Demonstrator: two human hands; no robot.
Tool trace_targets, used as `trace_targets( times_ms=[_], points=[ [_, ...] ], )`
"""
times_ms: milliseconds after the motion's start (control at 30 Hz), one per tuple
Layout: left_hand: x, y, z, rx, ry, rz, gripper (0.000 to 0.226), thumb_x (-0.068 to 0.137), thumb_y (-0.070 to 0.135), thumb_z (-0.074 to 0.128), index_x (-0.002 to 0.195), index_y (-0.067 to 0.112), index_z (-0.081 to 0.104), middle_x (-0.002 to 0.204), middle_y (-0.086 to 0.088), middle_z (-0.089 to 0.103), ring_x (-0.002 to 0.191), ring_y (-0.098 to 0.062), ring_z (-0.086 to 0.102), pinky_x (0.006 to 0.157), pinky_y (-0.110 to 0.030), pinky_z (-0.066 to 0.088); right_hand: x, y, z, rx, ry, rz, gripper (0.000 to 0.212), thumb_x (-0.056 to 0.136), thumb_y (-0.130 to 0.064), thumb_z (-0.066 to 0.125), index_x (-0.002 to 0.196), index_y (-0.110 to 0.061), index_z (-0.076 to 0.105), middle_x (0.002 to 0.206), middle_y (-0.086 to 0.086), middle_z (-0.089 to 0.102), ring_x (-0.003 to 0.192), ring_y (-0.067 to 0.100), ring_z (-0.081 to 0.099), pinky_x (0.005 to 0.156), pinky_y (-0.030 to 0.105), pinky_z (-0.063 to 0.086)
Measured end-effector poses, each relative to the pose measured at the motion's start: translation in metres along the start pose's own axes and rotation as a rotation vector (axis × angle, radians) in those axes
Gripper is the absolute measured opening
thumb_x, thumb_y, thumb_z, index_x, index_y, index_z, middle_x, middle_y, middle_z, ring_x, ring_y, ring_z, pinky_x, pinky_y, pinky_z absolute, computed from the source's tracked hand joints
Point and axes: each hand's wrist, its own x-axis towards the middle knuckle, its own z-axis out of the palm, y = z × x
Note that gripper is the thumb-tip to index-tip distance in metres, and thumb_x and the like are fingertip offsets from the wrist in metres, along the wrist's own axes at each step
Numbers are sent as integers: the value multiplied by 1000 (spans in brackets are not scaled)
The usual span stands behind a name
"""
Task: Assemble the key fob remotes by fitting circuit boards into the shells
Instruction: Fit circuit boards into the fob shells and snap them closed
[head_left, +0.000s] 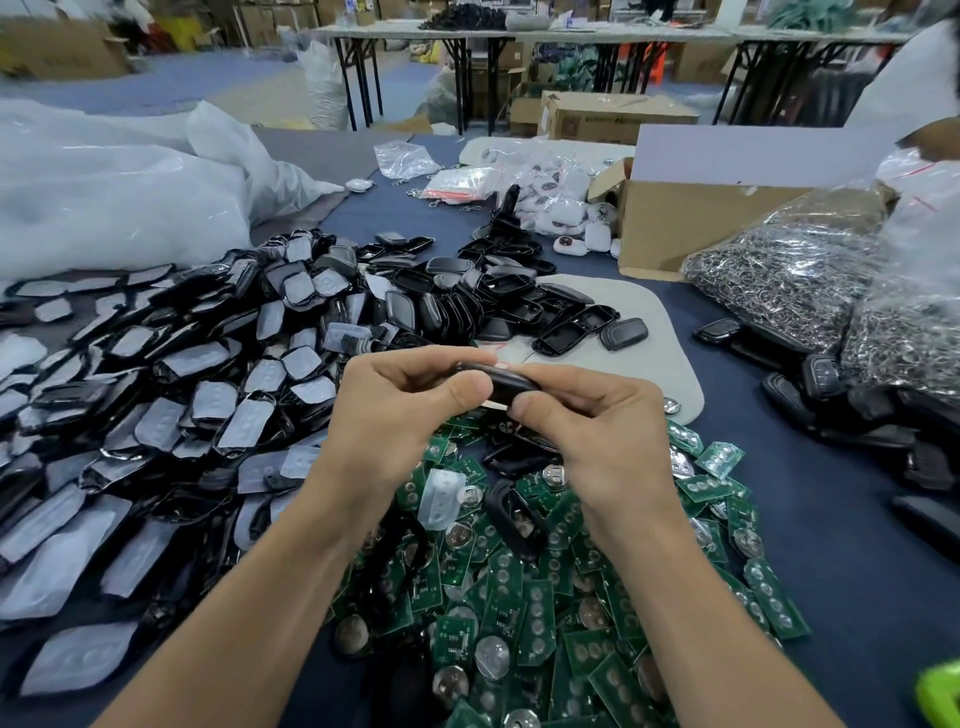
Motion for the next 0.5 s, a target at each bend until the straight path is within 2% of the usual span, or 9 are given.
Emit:
trace_targets(
  times_ms=[100,167,300,367,433,500],
  points=[
    [1,0,0,-17,-16,78,23,75,17,81,97,21,84,99,-3,82,97,-18,78,84,-22,59,-1,-2,1,5,-33,-14,30,80,4,79,95,-21,83,88,1,82,80,18,78,71,23,59],
    [0,-1,3,-5,-22,149,24,73,11,80,96,20,83,99,0,82,98,-18,78,85,-22,59,-2,-3,1,-47,-47,-41,29,78,0,80,96,-23,83,89,-1,81,83,18,78,74,28,62],
    [-2,-4,5,69,-13,253,21,76,9,81,96,14,84,99,0,82,99,-22,78,89,-28,60,-1,-3,1,-6,-55,-18,29,74,-4,79,102,-13,83,94,4,82,90,25,79,82,37,64],
    [-3,-5,5,91,-7,258,15,78,7,81,92,13,84,96,1,82,95,-20,78,86,-27,60,-2,-4,1,17,-61,7,29,74,-4,79,98,-19,84,91,4,82,86,24,79,77,33,64],
    [-5,-6,6,105,12,235,19,81,1,81,91,16,84,91,1,82,89,-18,79,82,-24,60,-3,-5,0,27,-69,31,29,77,1,81,91,-24,85,88,3,82,81,23,79,71,29,62],
    [-4,-6,6,76,37,159,16,81,4,83,90,17,85,88,-3,82,87,-21,79,81,-28,61,-3,-6,1,38,-69,82,31,80,5,81,88,-26,85,86,4,81,79,22,79,72,31,63]
  ],
)
